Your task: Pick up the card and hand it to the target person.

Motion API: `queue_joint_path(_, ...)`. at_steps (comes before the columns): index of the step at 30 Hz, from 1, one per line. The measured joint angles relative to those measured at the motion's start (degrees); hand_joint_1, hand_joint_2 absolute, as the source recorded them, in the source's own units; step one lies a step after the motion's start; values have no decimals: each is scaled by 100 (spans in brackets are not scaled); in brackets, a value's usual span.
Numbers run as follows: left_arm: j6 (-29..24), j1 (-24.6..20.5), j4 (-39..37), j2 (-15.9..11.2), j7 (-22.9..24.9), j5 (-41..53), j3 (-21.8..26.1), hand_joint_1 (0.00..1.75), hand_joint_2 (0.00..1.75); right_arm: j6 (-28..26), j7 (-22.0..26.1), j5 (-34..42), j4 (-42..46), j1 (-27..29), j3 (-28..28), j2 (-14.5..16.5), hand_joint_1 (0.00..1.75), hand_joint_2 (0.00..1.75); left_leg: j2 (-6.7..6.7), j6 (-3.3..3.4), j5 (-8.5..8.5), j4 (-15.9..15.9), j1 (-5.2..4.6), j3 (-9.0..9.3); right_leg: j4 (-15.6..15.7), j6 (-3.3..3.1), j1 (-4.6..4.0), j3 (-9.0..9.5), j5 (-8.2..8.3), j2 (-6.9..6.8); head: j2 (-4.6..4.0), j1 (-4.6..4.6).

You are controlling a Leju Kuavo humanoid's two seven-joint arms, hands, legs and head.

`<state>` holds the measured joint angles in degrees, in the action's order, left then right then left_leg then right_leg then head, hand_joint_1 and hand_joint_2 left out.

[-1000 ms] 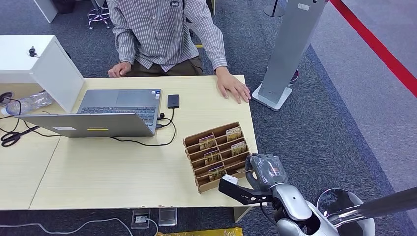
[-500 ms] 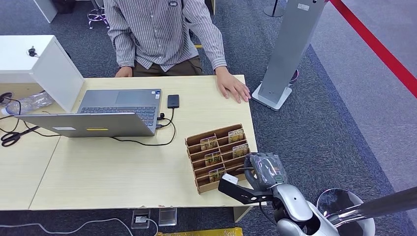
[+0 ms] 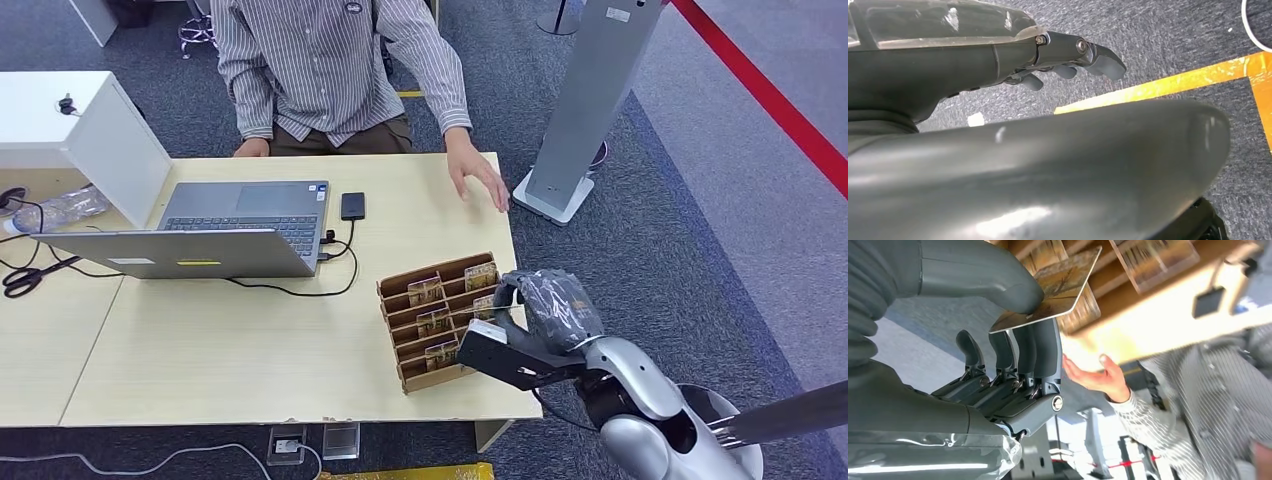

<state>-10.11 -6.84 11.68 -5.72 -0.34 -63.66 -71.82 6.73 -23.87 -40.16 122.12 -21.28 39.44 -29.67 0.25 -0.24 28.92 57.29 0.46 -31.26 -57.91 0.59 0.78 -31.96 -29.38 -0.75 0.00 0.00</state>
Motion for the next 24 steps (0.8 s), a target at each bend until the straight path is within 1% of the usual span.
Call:
queue_joint_path(3,15,-2,2,14,-20,32,-32,0,0,-69,174,57,-350,-362,180,245,133,175,4,-1,-2,-6,2,7,7,-1,-2,6,4,5,0,0)
queue_joint_path(7,41,-7,-2,35,-50,91,-91,0,0,-554,529,-254,-1174,-739,468,672,133,175,21,-2,-6,-17,4,19,17,-3,-5,12,14,23,0,0)
queue_joint_path(9,56,-11,-8,49,-58,133,-136,0,0,-985,801,-502,-1678,-852,557,920,133,175,19,-2,-9,-22,6,23,24,-4,-6,19,17,22,0,0)
queue_joint_path(12,72,-19,-19,74,-75,183,-199,0,0,-1793,1361,-605,-2719,-1021,665,1356,133,175,31,-3,-11,-32,8,34,33,-4,-8,29,22,32,0,0)
queue_joint_path(14,70,-20,-22,86,-89,181,-209,0,0,-2219,1574,-715,-3333,-1111,781,1559,133,175,36,-3,-10,-35,9,38,35,-4,-9,34,23,37,0,0)
queue_joint_path(16,62,-21,-24,91,-107,170,-210,0,0,-2517,1702,-830,-3747,-1154,894,1706,133,175,36,-4,-11,-38,9,42,37,-4,-9,38,23,37,0,0)
queue_joint_path(19,49,-21,-24,88,-119,161,-220,0,0,-2809,1836,-764,-4097,-1148,993,1851,133,175,35,-4,-13,-41,10,43,40,-5,-11,41,25,35,0,0)
queue_joint_path(24,45,-26,-28,73,-83,187,-271,0,0,-3145,1934,-821,-4382,-1068,1111,1896,133,175,19,-3,-8,-34,10,36,33,-4,-10,39,16,18,0,0)
